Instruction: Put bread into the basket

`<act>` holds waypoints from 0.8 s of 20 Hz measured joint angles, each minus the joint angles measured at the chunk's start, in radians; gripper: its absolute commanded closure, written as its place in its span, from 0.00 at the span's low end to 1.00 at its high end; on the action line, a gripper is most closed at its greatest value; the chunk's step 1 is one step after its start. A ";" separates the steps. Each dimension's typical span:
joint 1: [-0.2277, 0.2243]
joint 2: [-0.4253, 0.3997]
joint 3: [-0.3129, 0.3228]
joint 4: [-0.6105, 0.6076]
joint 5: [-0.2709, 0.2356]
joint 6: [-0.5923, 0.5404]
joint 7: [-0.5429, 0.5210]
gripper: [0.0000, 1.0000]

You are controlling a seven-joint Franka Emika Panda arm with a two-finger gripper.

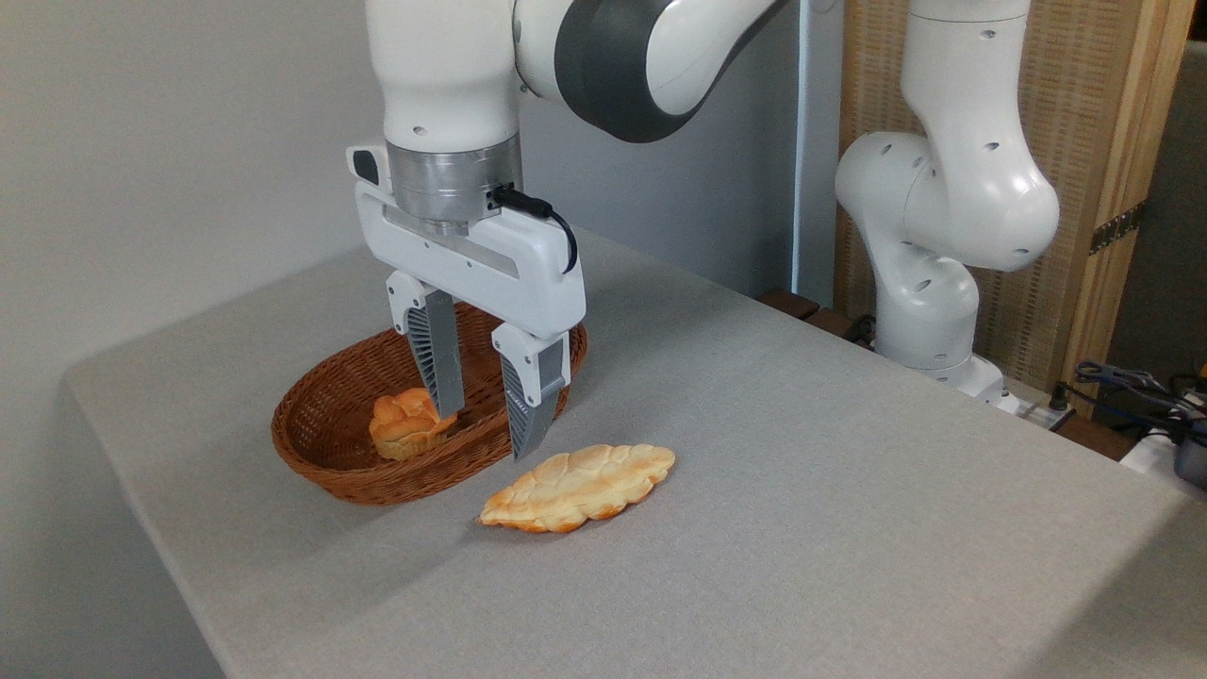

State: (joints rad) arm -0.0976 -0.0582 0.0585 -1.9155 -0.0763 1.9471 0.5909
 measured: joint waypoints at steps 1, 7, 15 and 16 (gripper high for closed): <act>0.000 0.000 0.000 0.000 0.000 -0.009 0.008 0.00; 0.000 0.002 0.000 -0.005 0.000 -0.106 0.232 0.00; 0.000 0.018 0.002 -0.092 0.029 -0.117 0.582 0.00; 0.000 0.020 0.002 -0.097 0.030 -0.117 0.593 0.00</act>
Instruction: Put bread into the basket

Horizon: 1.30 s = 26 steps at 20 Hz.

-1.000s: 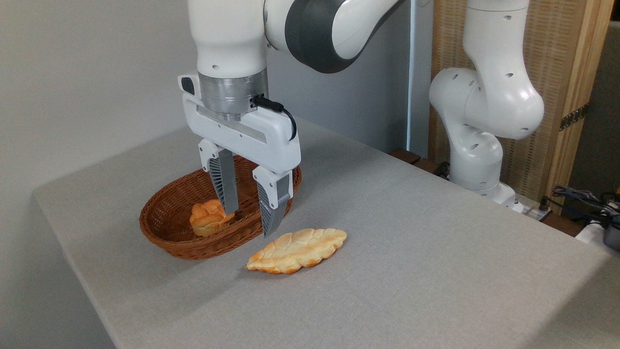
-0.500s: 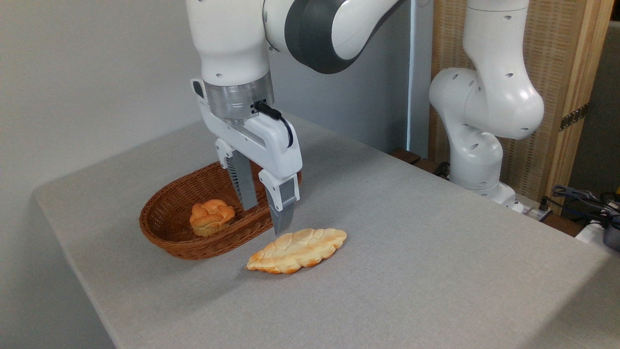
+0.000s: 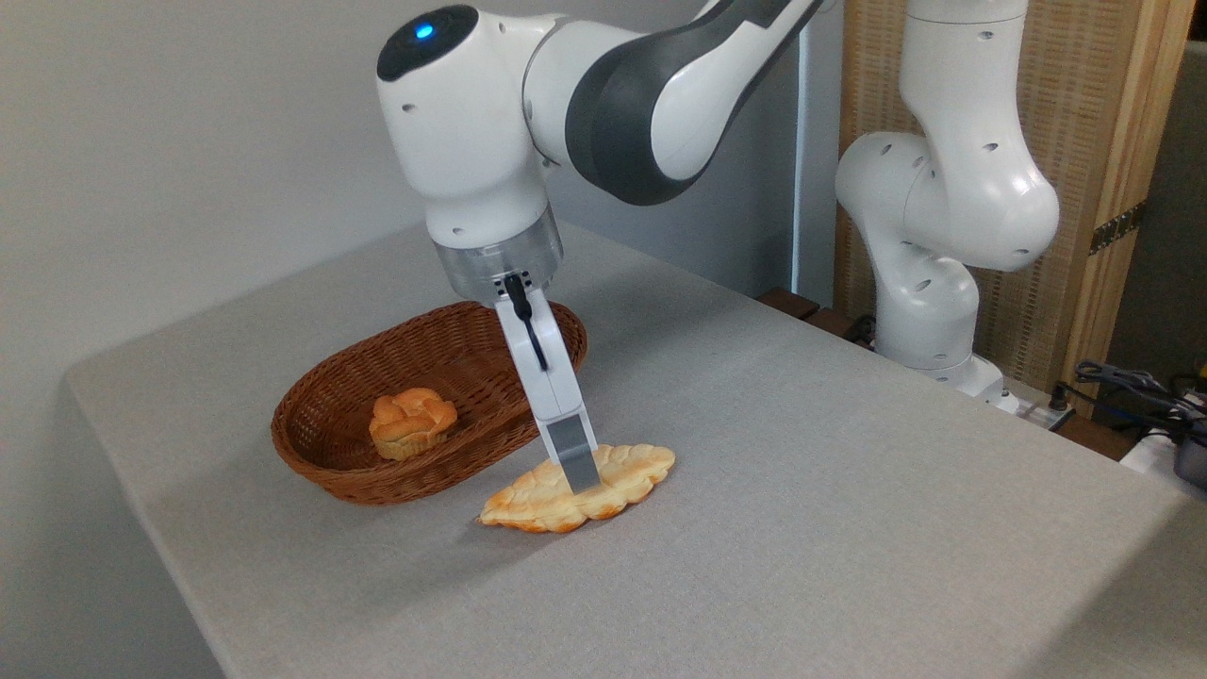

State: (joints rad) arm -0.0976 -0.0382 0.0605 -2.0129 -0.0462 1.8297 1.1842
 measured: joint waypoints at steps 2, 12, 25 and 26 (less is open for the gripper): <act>0.000 0.003 0.000 -0.010 0.002 0.000 0.017 0.00; -0.001 0.059 0.000 -0.024 0.003 0.001 0.030 0.00; -0.008 0.081 -0.001 -0.024 0.003 0.003 0.031 0.57; -0.008 0.081 -0.001 -0.024 0.003 0.003 0.031 0.57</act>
State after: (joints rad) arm -0.1054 0.0425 0.0593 -2.0367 -0.0430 1.8324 1.2154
